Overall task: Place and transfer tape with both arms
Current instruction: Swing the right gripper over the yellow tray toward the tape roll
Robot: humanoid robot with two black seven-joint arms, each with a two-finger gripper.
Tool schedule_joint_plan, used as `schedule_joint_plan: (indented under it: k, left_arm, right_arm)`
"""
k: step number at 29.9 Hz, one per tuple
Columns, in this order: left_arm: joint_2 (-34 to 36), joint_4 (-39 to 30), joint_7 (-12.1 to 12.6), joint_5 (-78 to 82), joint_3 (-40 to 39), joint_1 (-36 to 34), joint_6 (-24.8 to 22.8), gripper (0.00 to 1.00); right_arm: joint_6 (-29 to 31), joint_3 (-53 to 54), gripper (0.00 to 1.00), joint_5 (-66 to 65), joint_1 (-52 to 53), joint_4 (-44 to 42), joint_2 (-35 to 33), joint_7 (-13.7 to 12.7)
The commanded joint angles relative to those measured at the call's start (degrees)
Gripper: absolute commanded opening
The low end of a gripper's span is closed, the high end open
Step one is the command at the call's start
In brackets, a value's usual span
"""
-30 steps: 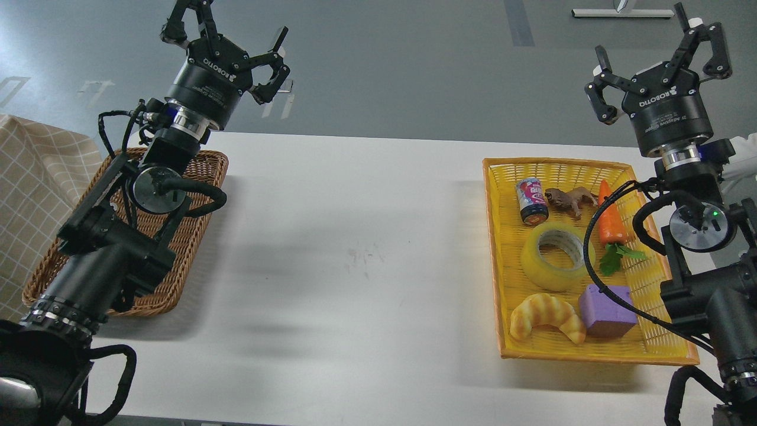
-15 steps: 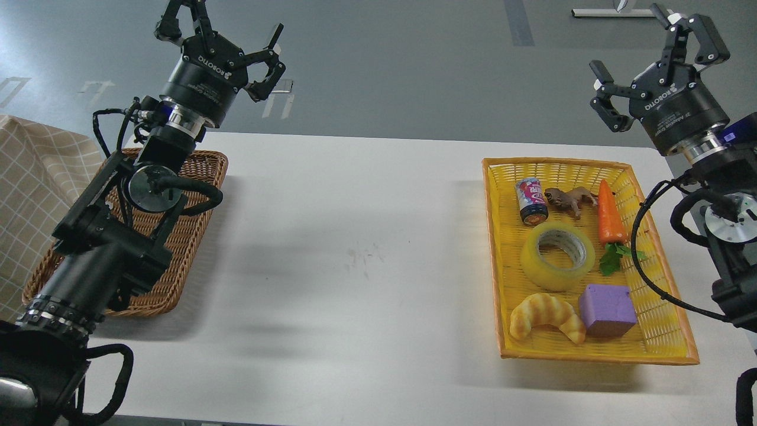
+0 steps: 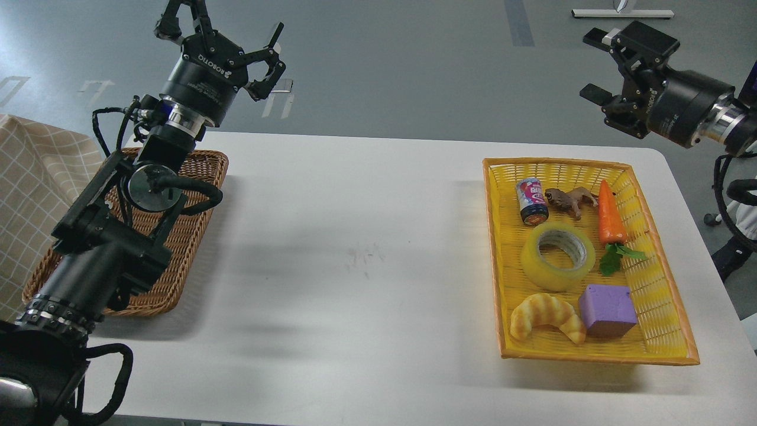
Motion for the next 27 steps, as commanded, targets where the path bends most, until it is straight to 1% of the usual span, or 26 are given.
schedule_joint_plan:
  k: [1,4,9,13,15,23,27]
  left_arm:
    - [0.01,-0.01,0.00,0.00,0.01,-0.06,0.00,0.98]
    - [0.01,-0.09,0.00,0.00,0.01,-0.32,0.00,0.98]
    - [0.01,-0.45,0.00,0.00,-0.08,-0.50,0.00,0.98]
    - [0.01,-0.71,0.00,0.00,-0.52,-0.50,0.00,0.98]
    - [0.01,-0.71,0.00,0.00,-0.70,-0.50,0.00,0.98]
    - [0.01,-0.71,0.00,0.00,-0.87,-0.50,0.00,0.98]
    - [-0.08,-0.80,0.09,0.00,-0.87,-0.50,0.00,0.98]
  right_arm:
    - [-0.02,-4.56,1.00,-6.91,2.41,1.42,-2.41,0.04]
    - [-0.02,-5.09,1.00,-10.95,2.42,2.74,-4.78,0.04]
    - [-0.02,-5.62,1.00,-22.72,2.24,3.97,-5.23,-0.13]
    - [-0.02,-7.38,1.00,-29.86,2.50,4.06,-5.32,-0.13]
    - [-0.02,-7.64,1.00,-33.11,2.50,4.15,-6.45,-0.13]
    - [-0.02,-8.26,0.99,-36.28,1.45,4.06,-7.43,0.22]
    - [-0.02,-14.57,0.99,-36.99,1.80,4.15,-7.52,0.22]
